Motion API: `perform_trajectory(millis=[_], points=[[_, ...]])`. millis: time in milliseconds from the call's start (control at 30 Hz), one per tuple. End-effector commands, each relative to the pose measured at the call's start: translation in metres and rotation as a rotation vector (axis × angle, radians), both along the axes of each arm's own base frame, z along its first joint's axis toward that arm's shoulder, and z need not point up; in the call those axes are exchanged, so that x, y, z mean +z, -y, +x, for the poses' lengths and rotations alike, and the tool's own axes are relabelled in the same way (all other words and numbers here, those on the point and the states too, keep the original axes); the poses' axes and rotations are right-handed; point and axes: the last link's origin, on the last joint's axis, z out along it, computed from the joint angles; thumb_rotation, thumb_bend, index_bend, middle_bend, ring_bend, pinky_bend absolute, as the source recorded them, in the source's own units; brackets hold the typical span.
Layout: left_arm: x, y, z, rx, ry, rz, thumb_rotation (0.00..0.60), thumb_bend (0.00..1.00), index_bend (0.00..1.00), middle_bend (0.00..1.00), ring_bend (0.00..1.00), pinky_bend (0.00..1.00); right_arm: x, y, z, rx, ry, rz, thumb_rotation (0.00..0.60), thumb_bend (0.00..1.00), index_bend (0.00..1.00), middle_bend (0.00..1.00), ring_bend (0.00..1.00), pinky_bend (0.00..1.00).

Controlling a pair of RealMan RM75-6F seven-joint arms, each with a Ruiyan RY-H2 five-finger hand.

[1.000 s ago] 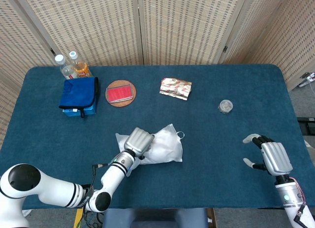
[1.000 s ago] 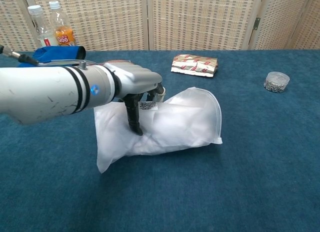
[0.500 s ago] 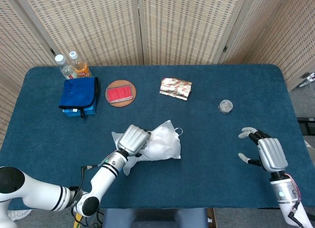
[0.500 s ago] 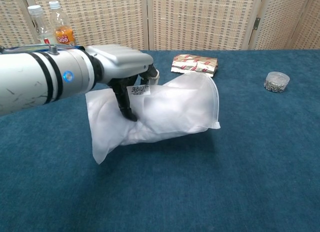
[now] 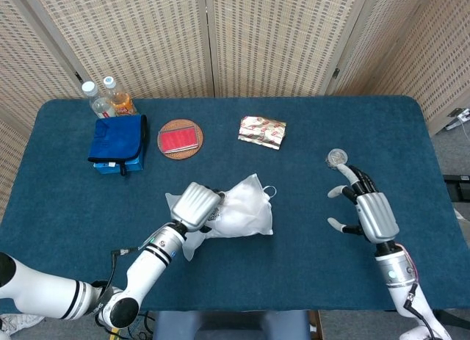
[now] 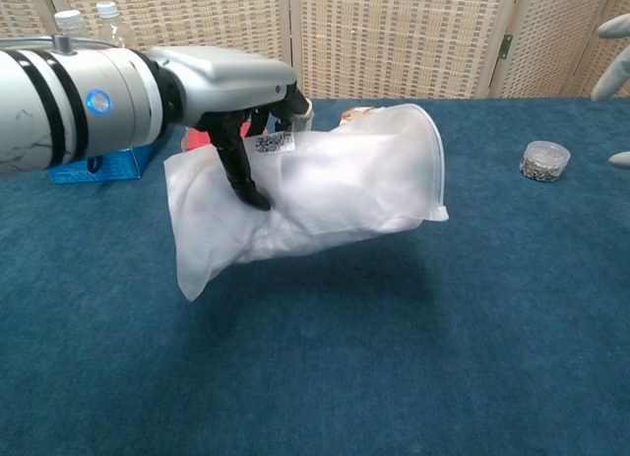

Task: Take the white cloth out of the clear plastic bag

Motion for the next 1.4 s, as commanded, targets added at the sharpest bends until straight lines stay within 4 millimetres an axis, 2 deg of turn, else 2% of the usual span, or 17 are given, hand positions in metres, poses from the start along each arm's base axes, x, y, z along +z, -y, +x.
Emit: perform_trajectory(millis=[33,467,1400], points=[[0.004,0.0,0.002,0.006,0.015,-0.001,0.6,0.13,0.44,0.5,0.54,0.65,-0.008,0.007,0.007,0.013,0.009,0.011,0.6,0.07,0.44,0.04,0.0,0.09],[0.016,0.008,0.011,-0.039,0.042,0.012,0.6,0.13,0.44,0.5,0.54,0.65,-0.033,0.024,0.036,0.062,0.063,0.043,0.6,0.07,0.44,0.04,0.0,0.09],[0.027,0.018,0.024,-0.08,0.08,0.023,0.6,0.13,0.45,0.5,0.54,0.66,-0.064,0.033,0.075,0.127,0.148,0.089,0.6,0.07,0.44,0.04,0.0,0.09]])
